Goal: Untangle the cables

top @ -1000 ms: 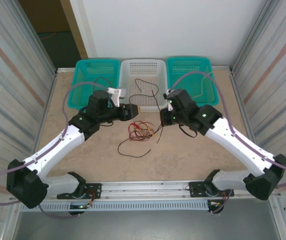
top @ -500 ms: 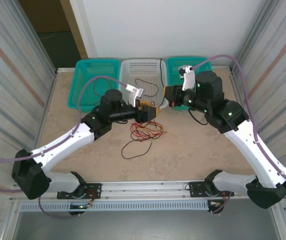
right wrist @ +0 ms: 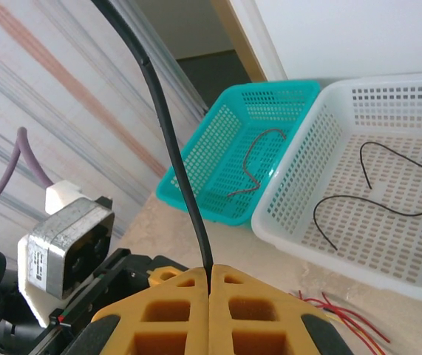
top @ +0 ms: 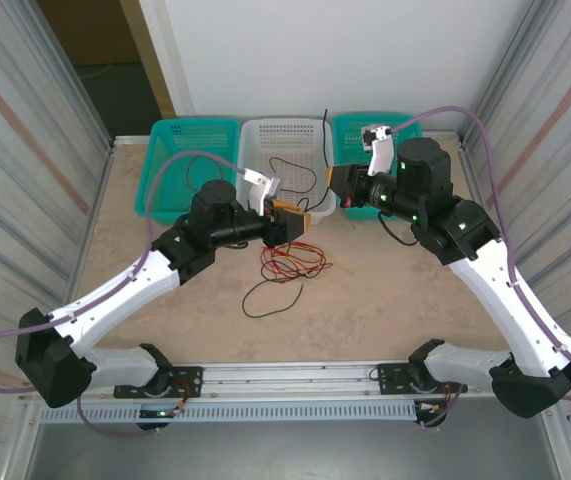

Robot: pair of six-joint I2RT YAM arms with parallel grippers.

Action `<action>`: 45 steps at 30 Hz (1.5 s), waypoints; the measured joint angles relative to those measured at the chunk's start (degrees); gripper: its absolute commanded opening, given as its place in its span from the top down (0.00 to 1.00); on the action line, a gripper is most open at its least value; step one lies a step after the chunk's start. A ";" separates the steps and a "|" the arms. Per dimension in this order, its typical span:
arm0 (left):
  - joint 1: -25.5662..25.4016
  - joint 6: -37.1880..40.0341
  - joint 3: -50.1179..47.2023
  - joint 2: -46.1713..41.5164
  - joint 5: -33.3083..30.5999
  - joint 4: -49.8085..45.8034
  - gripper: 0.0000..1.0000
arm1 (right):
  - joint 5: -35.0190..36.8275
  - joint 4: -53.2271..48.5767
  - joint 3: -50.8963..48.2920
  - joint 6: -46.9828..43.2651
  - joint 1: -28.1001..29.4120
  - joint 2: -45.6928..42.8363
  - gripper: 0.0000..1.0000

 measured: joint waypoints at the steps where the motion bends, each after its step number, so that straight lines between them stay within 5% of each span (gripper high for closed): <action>1: 0.00 0.22 0.00 0.00 0.00 -0.31 0.46 | 0.00 0.00 0.00 0.17 -0.15 0.00 1.00; 9: -0.94 3.50 0.00 -0.42 -2.40 -4.57 0.40 | 0.00 -0.04 0.00 1.09 -0.52 0.13 1.00; 16: -13.51 17.62 0.07 -4.70 -22.23 -8.83 0.43 | -0.02 -0.15 0.00 1.49 -0.55 1.11 1.00; 22: -14.84 23.87 0.09 -4.66 -33.29 -8.85 0.58 | -0.04 -0.17 0.00 1.57 -0.79 1.31 1.00; 31: -16.50 28.65 0.09 -2.67 -37.88 -8.52 0.99 | -0.39 -0.20 0.00 1.97 -1.11 1.31 1.00; 40: -16.41 29.11 -2.64 -6.58 -41.51 -3.50 1.00 | -3.04 1.33 -2.25 5.90 -5.38 1.40 1.00; 45: -10.19 22.03 -3.45 -10.93 -35.19 0.68 1.00 | -6.56 5.51 -11.47 12.26 -10.73 2.25 0.95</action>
